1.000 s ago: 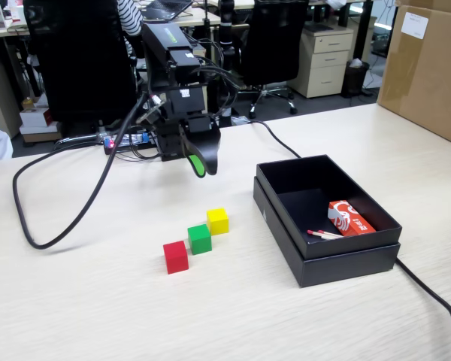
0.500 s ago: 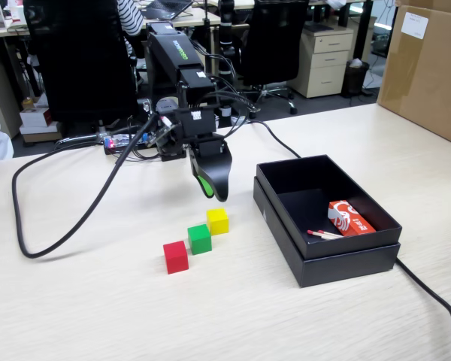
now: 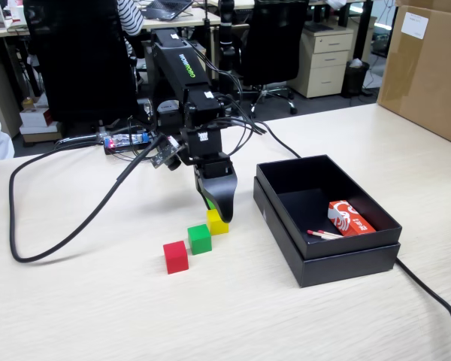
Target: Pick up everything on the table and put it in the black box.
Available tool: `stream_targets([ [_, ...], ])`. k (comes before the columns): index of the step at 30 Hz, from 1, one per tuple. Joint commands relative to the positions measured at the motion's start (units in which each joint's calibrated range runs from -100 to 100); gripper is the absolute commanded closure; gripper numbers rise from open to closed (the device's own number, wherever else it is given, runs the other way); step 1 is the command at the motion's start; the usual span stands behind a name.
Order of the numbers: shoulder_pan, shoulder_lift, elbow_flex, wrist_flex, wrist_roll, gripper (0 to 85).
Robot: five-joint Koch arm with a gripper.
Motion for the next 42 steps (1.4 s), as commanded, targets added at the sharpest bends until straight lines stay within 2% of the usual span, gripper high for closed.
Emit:
stream_targets([
  [1, 0.0, 0.1, 4.3, -0.8, 0.4, 43.1],
  [9, 0.0, 2.6, 4.3, -0.8, 0.5, 43.5],
  [14, -0.1, 2.7, 4.4, -0.8, 0.7, 51.6],
  [19, -0.1, 2.6, 4.8, -0.8, 1.3, 62.9],
  [22, -0.3, 2.2, 4.9, -0.8, 1.7, 79.0],
  [24, -0.3, 1.6, 4.8, -0.8, 1.9, 84.6],
  [30, 0.7, -9.0, 5.3, -3.8, 2.4, 84.6],
  [35, 5.7, -16.8, 20.1, -13.8, 4.2, 84.6],
  [42, 13.1, -2.5, 45.2, -17.4, 4.7, 84.6],
])
